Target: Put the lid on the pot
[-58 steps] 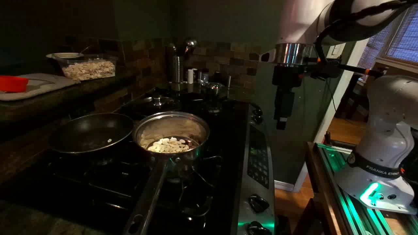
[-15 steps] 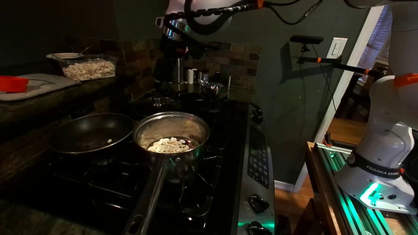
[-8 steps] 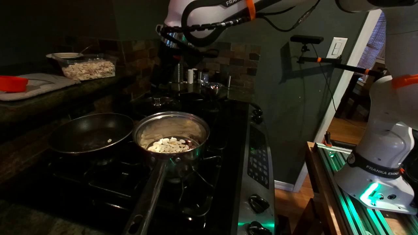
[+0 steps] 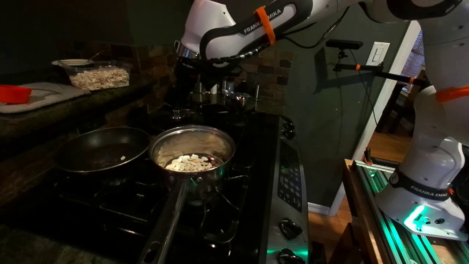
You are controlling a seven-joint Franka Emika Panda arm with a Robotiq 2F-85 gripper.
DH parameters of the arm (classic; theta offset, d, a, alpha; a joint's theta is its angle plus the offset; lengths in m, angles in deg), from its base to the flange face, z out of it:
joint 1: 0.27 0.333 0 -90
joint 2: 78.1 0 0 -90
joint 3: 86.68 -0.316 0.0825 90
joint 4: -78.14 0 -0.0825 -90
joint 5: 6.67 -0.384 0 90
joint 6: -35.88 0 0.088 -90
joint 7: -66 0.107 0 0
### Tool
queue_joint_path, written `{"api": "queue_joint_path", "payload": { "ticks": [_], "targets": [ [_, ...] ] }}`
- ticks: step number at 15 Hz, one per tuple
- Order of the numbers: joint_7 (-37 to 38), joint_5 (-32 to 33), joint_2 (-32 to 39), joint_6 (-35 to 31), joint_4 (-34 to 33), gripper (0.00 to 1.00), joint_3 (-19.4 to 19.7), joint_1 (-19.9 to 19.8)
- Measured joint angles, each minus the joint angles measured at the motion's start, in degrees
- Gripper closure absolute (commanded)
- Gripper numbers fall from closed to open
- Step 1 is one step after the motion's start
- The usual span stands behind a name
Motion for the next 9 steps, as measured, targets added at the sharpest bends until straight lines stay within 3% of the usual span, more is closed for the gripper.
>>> {"api": "queue_joint_path", "payload": {
  "ticks": [2,3,8,9],
  "targets": [
    [1.61,0.52,1.08,-1.08,-0.61,0.06,0.82,0.51],
    [2.36,0.78,1.56,-1.41,-0.91,0.26,1.19,0.73],
    [4.9,0.92,2.56,-1.33,-1.78,0.62,2.15,1.37],
    [5.33,0.92,2.56,-0.82,-1.97,0.59,2.23,1.51]
  ]
}}
